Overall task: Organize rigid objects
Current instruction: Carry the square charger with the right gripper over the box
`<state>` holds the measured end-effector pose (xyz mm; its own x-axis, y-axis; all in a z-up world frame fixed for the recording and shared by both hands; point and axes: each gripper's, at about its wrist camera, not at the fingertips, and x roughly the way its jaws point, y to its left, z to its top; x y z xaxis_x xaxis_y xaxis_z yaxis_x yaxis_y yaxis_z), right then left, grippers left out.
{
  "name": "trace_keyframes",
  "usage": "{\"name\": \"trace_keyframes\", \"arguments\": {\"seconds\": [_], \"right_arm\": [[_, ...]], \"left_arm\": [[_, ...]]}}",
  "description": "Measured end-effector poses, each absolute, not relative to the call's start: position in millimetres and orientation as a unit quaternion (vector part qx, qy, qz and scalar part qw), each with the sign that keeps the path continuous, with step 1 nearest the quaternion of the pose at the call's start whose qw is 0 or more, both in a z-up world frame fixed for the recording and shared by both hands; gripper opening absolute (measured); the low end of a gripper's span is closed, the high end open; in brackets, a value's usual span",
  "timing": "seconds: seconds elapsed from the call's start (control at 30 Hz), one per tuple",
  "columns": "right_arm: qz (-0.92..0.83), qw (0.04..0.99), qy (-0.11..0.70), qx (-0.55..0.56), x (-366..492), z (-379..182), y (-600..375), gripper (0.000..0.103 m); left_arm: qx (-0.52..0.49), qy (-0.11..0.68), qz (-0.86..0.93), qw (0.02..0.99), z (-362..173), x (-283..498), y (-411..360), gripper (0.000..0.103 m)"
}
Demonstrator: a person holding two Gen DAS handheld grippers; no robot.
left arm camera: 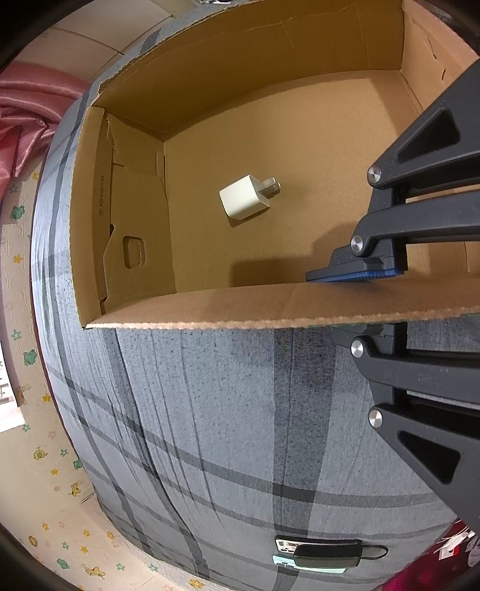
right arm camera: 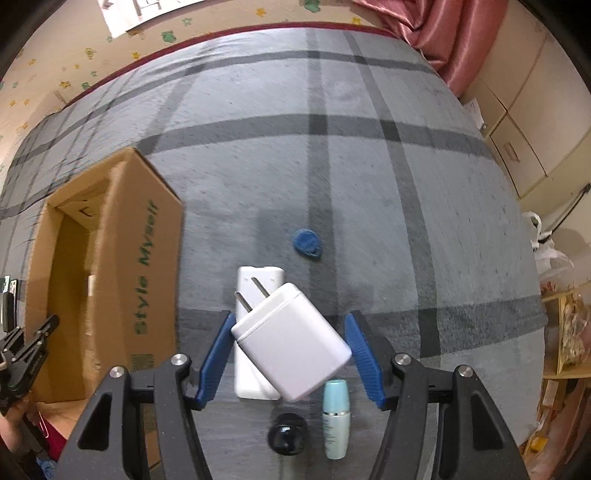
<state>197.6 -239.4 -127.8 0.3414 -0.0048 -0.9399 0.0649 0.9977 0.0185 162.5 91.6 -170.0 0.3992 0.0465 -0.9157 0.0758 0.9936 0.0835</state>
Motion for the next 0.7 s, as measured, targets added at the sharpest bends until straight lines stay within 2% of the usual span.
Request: {"name": "trace_keyframes", "arguments": {"seconds": [0.7], "right_arm": [[0.061, 0.834, 0.548, -0.009, 213.2, -88.4, -130.5, 0.065]], "left_arm": [[0.049, 0.548, -0.013, 0.835, -171.0, 162.6, 94.4, 0.014]]}}
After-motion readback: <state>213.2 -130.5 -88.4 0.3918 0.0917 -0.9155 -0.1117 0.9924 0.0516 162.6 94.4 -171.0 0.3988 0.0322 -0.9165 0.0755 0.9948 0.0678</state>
